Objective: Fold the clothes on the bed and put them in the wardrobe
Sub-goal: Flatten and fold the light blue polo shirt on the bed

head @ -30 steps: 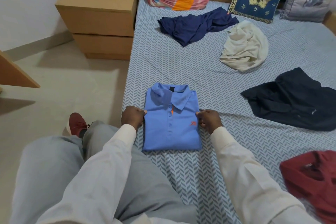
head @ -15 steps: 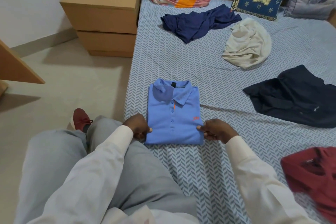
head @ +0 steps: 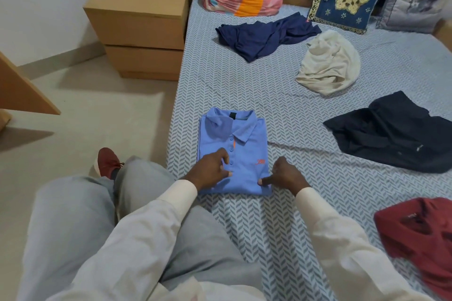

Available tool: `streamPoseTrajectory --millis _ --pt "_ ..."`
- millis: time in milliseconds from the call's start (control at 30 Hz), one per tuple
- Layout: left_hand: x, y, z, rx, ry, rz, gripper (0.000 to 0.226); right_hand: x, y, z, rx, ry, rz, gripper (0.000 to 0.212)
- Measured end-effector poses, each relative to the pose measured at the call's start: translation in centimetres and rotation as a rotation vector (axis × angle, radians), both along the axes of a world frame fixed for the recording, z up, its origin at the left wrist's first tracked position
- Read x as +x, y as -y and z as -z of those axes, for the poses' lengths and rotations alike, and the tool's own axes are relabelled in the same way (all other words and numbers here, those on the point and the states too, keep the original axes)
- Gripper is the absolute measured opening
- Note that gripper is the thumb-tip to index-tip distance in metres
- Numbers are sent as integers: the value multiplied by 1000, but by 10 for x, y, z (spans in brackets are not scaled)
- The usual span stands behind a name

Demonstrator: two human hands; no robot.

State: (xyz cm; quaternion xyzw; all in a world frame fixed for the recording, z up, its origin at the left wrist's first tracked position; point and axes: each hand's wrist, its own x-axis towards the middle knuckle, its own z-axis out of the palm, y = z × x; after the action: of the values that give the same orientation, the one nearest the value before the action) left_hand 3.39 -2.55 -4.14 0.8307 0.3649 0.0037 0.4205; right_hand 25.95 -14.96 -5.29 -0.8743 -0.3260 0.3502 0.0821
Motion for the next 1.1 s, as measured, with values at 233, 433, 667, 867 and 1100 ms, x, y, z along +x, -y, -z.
streamPoseTrajectory --millis 233,433,667,867,1100 --pt "-17 -9 12 58 -447 -40 84 -8 -29 1 92 43 -231 81" --pt "-11 -33 7 31 -419 -172 49 -3 -76 -23 322 139 -91 52" --pt "33 -99 -5 -642 400 -772 34 -46 -147 -11 519 28 -129 43" --pt "53 -122 16 -562 270 -833 22 -51 -143 9 689 188 -242 24" --pt "63 -125 2 -55 24 -742 33 -45 -128 33 791 453 -497 20"
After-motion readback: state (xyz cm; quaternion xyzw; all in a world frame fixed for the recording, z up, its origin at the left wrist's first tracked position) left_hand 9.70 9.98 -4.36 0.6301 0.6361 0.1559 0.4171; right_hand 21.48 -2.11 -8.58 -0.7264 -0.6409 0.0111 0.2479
